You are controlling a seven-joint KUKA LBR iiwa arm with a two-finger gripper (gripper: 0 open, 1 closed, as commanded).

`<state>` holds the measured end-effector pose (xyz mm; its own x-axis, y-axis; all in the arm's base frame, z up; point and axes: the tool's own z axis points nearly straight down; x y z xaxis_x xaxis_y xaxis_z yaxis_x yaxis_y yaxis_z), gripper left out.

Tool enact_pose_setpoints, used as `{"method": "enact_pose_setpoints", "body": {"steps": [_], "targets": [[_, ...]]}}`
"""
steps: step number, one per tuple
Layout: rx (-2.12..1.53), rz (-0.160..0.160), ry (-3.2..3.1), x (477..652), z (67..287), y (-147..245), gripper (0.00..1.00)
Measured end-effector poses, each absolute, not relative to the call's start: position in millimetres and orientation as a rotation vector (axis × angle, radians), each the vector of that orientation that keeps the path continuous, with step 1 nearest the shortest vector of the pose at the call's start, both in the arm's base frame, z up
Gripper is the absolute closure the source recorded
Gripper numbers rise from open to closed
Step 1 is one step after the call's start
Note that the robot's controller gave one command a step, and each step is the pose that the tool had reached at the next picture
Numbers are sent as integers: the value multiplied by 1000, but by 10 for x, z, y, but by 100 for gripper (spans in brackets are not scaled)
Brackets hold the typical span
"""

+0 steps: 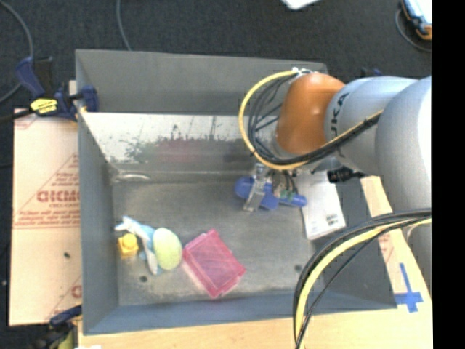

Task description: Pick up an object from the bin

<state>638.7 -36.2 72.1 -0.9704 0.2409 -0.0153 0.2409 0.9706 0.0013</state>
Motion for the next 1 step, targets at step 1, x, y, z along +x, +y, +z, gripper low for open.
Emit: {"method": "enact_pose_setpoints", "body": {"steps": [1], "targets": [[380, -1, 3105, 6377, 745, -362, 100]]}}
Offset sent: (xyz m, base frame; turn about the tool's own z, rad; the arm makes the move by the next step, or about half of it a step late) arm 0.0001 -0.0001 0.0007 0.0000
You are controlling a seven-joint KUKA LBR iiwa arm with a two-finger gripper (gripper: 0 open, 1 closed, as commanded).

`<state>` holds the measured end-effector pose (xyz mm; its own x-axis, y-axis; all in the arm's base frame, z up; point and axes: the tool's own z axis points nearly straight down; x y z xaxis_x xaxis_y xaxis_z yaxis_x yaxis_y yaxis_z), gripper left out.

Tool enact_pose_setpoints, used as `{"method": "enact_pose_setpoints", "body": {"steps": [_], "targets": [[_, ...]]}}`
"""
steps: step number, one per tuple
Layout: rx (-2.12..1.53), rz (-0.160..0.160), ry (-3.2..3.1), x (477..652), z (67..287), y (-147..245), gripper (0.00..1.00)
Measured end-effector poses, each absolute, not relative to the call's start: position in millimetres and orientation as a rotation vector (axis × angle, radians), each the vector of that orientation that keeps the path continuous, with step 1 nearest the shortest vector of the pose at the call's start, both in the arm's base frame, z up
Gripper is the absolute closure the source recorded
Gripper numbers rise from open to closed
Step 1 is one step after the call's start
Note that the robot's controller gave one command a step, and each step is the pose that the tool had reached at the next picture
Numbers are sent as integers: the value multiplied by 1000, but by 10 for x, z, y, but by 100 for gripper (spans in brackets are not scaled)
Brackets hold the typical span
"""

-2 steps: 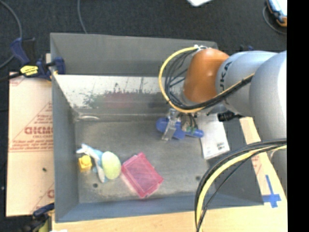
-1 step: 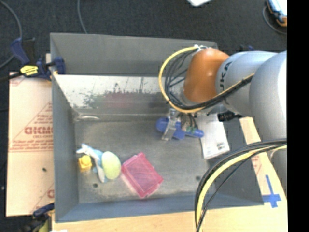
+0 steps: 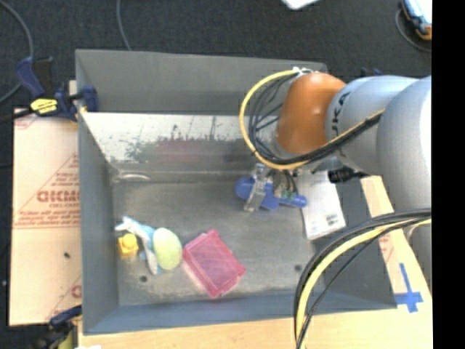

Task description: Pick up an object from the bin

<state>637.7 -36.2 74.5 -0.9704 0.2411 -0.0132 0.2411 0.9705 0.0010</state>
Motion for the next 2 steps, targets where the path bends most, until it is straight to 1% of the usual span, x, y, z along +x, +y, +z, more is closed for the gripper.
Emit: {"method": "enact_pose_setpoints", "body": {"steps": [1, 2], "targets": [[381, -1, 3116, 6349, 1000, -360, 100], [379, 0, 3100, 6391, 1247, -366, 100]]}}
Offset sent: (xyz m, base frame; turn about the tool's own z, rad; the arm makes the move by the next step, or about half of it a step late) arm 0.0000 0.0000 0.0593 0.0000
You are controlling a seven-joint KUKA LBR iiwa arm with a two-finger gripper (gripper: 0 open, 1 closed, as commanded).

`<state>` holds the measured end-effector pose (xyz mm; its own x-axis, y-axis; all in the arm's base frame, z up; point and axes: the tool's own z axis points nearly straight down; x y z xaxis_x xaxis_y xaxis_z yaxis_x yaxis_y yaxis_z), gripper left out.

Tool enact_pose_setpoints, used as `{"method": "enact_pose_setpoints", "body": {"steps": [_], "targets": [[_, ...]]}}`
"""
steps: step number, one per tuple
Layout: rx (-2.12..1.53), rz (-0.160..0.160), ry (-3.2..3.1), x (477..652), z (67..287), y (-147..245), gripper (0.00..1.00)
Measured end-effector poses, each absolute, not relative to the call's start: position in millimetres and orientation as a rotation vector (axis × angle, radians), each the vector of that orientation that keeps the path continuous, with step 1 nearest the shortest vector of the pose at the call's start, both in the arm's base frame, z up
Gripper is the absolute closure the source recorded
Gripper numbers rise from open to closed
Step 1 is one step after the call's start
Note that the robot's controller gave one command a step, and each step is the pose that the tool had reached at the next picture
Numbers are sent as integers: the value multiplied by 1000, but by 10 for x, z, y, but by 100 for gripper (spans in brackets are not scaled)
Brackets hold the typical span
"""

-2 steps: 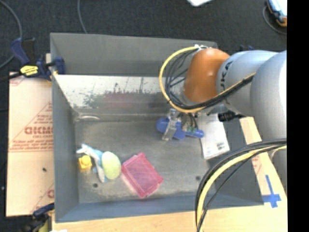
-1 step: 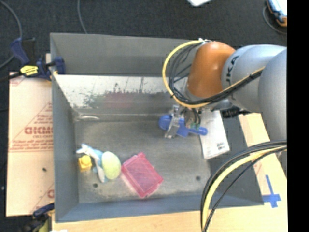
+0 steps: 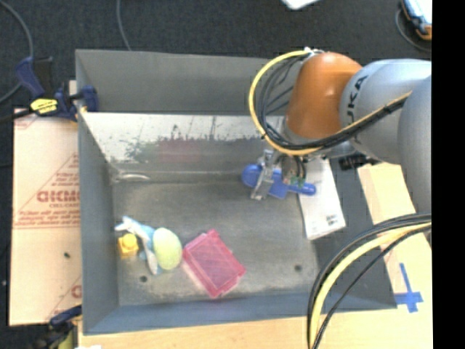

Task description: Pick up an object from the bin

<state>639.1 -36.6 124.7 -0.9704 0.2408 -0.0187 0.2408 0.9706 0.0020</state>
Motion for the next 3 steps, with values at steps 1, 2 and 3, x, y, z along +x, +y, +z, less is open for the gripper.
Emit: {"method": "enact_pose_setpoints", "body": {"steps": [1, 2, 3], "targets": [[379, 0, 3099, 6393, 1318, -367, 100], [379, 0, 3099, 6391, 1341, -367, 100], [379, 0, 3099, 6390, 1365, -368, 100]]}}
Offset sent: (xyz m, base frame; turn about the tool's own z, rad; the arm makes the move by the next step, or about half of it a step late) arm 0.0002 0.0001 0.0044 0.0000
